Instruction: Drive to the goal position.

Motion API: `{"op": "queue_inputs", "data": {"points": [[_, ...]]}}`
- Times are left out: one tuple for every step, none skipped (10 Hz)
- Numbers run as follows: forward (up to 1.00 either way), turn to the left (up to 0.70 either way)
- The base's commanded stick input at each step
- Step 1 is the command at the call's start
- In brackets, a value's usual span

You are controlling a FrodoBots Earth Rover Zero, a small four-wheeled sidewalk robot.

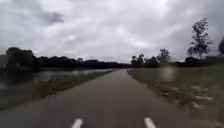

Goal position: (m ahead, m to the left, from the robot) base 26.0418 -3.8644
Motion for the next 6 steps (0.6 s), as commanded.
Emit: {"op": "queue_inputs", "data": {"points": [[0.84,0.03],[0.84,0.03],[0.84,0.03],[0.84,0.03],[0.84,0.03],[0.84,0.03]]}}
